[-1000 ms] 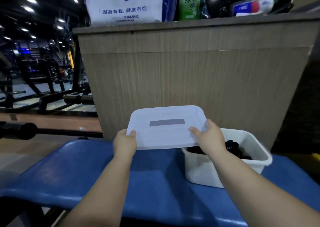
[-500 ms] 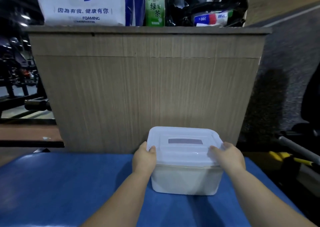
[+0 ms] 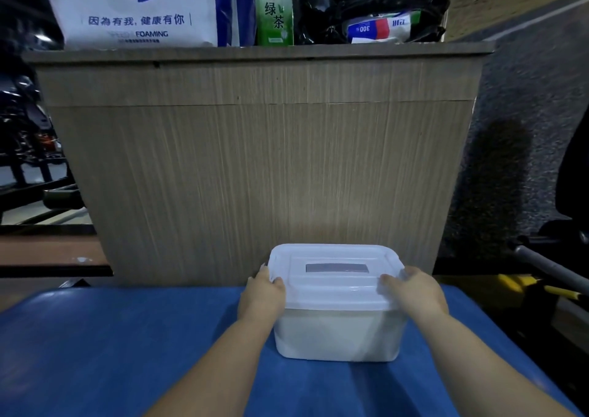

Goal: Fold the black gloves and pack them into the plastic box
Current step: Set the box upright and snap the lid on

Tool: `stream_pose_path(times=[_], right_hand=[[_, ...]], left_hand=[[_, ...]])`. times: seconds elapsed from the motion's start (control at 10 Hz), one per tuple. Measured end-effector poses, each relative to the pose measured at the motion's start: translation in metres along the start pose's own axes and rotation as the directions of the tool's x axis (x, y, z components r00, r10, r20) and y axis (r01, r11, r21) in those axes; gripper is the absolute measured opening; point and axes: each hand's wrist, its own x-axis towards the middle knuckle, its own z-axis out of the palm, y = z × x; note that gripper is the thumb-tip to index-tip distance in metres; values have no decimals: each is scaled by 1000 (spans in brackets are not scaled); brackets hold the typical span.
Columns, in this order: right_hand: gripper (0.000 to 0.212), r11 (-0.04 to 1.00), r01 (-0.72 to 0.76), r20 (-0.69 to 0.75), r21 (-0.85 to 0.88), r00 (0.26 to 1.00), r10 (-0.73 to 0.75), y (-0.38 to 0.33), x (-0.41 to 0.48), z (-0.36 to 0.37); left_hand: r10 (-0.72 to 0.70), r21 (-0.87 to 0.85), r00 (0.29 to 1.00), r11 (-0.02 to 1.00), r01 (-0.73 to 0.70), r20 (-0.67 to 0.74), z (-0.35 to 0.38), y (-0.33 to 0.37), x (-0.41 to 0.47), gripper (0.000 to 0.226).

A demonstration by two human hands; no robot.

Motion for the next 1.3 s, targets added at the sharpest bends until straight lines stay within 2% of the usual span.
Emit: stream_pose_path(times=[0.1, 0.3, 0.5, 0.6, 0.7, 0.8, 0.9, 1.0, 1.1, 1.3], right_hand=[[33, 999, 13, 16, -39, 1000, -12, 1, 2, 0], [36, 996, 61, 10, -70, 998, -60, 7, 10, -1], [51, 988, 64, 92, -141, 994, -51, 6, 27, 1], [42, 990, 91, 64, -106, 994, -85, 4, 31, 4], [28, 997, 16, -23, 79, 1000, -14, 3, 32, 5], [22, 988, 94, 18, -122, 996, -92, 5, 32, 5], [18, 997, 70, -61, -37, 996, -72, 8, 34, 0], [21, 995, 84, -50, -58, 995, -87, 15, 43, 3], [21, 995, 88, -47, -36, 995, -89, 14, 41, 5], [28, 998, 61, -57, -16, 996, -62, 14, 38, 5]], left_hand=[[44, 77, 998, 996, -48, 55, -1, 4, 3, 49], [40, 117, 991, 992, -55, 125, -8, 6, 14, 54], [31, 172, 985, 983, -60, 169, -15, 7, 28, 55], [21, 156, 989, 987, -44, 147, -13, 6, 34, 50], [18, 80, 993, 996, -28, 120, -9, 1, 38, 49], [-19, 55, 996, 998, 15, 89, -10, -2, 38, 52], [-58, -48, 994, 997, 62, 93, -10, -4, 36, 53], [-70, -252, 991, 963, 98, 117, -10, -4, 32, 49], [-106, -383, 984, 911, 154, 143, -8, -3, 28, 47], [-94, -410, 996, 908, 85, -2, -2, -3, 27, 50]])
